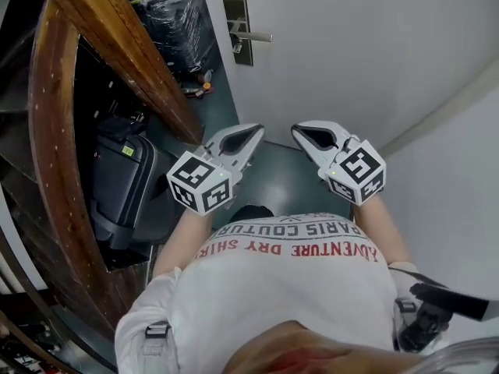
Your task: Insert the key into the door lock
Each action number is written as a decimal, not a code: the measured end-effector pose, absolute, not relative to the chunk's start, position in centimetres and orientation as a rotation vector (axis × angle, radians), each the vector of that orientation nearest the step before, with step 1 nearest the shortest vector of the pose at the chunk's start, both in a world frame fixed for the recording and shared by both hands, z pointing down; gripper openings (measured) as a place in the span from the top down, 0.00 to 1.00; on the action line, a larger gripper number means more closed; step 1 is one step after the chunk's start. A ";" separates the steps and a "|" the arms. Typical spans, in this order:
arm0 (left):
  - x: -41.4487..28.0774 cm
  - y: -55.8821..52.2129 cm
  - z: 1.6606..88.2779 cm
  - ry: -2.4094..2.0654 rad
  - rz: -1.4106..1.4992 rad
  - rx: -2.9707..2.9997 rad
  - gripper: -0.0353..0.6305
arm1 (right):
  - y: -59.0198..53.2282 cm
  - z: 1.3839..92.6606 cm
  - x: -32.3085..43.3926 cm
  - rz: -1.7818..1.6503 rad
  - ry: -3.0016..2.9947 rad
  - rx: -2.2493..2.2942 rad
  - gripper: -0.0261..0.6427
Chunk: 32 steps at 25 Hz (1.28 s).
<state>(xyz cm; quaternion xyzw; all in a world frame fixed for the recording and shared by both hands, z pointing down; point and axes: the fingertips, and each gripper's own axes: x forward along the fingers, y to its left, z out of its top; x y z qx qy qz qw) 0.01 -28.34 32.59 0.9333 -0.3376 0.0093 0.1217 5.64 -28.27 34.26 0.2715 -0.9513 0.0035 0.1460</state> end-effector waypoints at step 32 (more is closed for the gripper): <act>0.0 24.9 29.7 -0.780 0.236 2.859 0.94 | 24.2 30.7 3.7 0.080 -2.762 0.919 0.96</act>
